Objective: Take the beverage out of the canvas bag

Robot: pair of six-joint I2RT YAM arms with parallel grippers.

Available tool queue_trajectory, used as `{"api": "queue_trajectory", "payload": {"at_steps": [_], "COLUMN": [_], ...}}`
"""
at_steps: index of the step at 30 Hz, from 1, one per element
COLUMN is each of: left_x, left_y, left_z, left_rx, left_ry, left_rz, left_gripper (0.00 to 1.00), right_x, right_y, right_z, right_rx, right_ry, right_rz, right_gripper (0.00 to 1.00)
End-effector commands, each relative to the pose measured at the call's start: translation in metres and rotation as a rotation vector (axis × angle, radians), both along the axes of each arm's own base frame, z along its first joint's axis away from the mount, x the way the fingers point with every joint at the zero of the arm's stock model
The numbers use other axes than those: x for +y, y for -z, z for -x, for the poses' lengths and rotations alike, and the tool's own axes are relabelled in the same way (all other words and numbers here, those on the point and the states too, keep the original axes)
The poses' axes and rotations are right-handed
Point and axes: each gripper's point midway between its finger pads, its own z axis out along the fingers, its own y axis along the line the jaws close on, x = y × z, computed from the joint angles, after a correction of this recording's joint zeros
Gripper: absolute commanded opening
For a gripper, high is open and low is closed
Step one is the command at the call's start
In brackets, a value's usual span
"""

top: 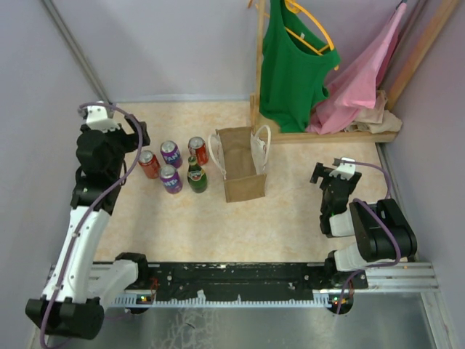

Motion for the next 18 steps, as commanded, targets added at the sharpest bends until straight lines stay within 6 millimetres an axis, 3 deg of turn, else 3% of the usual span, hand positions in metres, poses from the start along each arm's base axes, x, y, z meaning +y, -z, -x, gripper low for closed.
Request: {"api": "queue_trajectory", "payload": {"at_steps": [1, 4, 7, 13, 18], "left_x": [0.000, -0.007, -0.014, -0.020, -0.011], "left_y": [-0.046, -0.078, -0.095, -0.111, -0.128], "left_z": [0.036, 0.063, 0.081, 0.115, 0.156], "left_rx": [-0.115, -0.210, -0.247, -0.311, -0.426], "left_ry": [0.026, 0.087, 0.143, 0.194, 0.169], "left_rz": [-0.021, -0.036, -0.048, -0.046, -0.063], "left_gripper": [1.00, 1.00, 1.00, 1.00, 1.00], "right_x": [-0.003, -0.003, -0.003, -0.002, -0.003], "right_y": [-0.020, -0.020, -0.020, -0.020, -0.020], "right_z": [-0.007, -0.007, -0.007, -0.007, -0.007], "right_rx": [-0.073, -0.072, -0.072, -0.072, -0.071], "right_ry": [0.014, 0.014, 0.013, 0.013, 0.014], "right_rz": [-0.008, -0.008, -0.008, -0.007, -0.008], "right_gripper": [0.99, 0.99, 0.99, 0.99, 0.99]}}
